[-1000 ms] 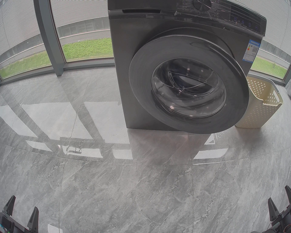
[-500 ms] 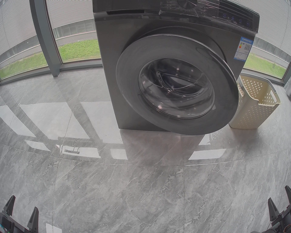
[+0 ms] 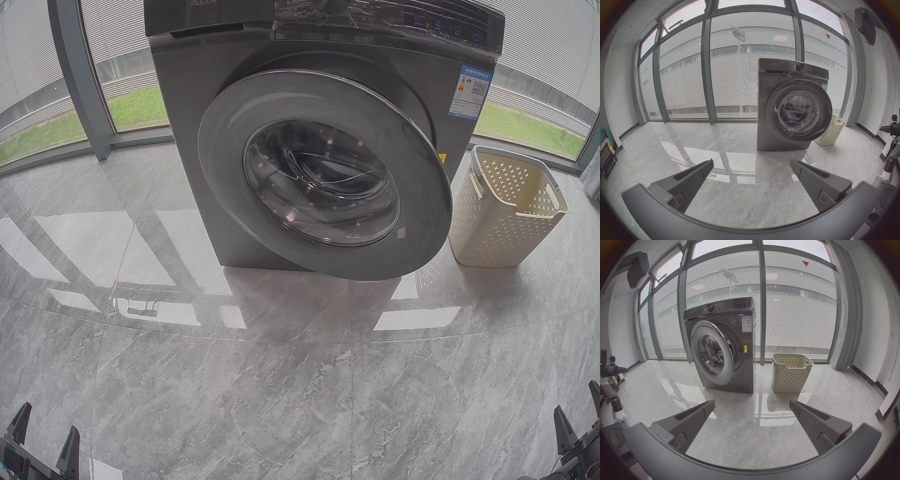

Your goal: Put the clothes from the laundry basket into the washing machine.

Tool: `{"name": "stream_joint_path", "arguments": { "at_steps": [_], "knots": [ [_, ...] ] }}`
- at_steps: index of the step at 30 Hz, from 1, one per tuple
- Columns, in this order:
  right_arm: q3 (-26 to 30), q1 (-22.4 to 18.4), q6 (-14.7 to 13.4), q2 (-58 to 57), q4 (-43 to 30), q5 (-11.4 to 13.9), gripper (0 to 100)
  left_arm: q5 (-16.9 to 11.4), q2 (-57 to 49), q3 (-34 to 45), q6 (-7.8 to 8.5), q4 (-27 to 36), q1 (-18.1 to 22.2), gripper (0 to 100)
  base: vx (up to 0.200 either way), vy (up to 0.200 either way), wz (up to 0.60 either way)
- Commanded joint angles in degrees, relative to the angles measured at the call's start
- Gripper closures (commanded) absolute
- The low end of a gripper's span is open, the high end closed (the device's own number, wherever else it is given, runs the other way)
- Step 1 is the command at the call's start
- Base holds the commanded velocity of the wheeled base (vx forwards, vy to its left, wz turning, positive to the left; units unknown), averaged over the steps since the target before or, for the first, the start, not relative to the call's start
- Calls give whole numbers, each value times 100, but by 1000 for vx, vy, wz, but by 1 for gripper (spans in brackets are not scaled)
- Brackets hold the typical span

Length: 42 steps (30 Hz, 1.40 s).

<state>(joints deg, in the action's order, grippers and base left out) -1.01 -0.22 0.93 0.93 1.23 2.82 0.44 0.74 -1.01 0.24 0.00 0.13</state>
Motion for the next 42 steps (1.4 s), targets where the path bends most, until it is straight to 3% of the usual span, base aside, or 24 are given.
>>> {"name": "stream_joint_path", "arguments": {
  "at_steps": [1, 5, 8, 10, 12, 16, 20, 23, 37, 42],
  "knots": [
    [-725, -13, -312, 57, 246, 70, 0, -44, -66, 101, 2, 9, -5, 0, 0, 0, 0],
    [-1534, 4, -497, 1542, 360, 325, 0, -61, -66, 101, -7, 0, -5, 0, 200, 0, 0],
    [-1525, 75, -550, 2799, 589, 738, 0, -61, -57, 92, -16, 0, -5, 0, 200, 0, 0],
    [-1534, 92, -567, 3177, 721, 826, 0, -61, -57, 101, -16, 0, -5, 0, 200, 0, 0],
    [-1534, 338, -541, 4566, 1582, 914, 0, -61, -57, 101, -16, 0, -5, 0, 200, 0, 0],
    [-1542, 971, -515, 5963, 2663, 712, 0, -61, -57, 92, -16, 0, -5, 0, 200, 0, 0],
    [-1727, 1753, -602, 6816, 3138, 316, 0, -70, -57, 92, -24, 0, -5, 0, 200, 0, 0],
    [-1868, 2105, -734, 7193, 3357, 175, 0, -70, -57, 101, -24, 0, -5, 0, 200, 0, 0],
    [-2166, 2439, -734, 7686, 3647, 96, 0, -70, -57, 92, -24, 0, -5, 0, 29, 0, 0],
    [-2536, 2369, -796, 8002, 3665, -273, 0, -70, -57, 92, -16, 0, -5, 0, 0, 0, 0]
  ]
}}
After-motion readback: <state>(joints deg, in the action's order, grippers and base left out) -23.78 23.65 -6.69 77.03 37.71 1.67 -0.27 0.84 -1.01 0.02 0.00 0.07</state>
